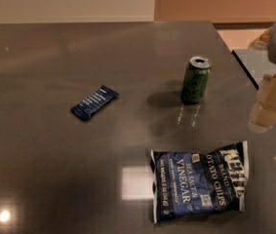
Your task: Move green can near rxbar blueberry
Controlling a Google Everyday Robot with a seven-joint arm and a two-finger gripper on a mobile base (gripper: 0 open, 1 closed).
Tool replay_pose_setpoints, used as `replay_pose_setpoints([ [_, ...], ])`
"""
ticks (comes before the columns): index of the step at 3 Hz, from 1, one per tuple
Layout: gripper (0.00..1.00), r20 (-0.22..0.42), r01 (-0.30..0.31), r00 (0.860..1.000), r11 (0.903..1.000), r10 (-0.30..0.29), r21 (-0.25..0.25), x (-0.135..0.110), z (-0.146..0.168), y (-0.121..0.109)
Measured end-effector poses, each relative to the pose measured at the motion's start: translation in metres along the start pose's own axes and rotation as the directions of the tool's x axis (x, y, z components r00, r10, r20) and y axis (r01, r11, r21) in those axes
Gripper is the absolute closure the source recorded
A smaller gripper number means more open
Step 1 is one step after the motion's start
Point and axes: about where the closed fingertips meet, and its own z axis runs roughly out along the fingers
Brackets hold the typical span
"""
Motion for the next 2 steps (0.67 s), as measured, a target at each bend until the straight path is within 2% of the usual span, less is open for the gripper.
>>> replay_pose_setpoints([
  [2,0.0,0.0,0.0,1.0,1.0,0.0,0.0,0.0,0.0,0.0],
])
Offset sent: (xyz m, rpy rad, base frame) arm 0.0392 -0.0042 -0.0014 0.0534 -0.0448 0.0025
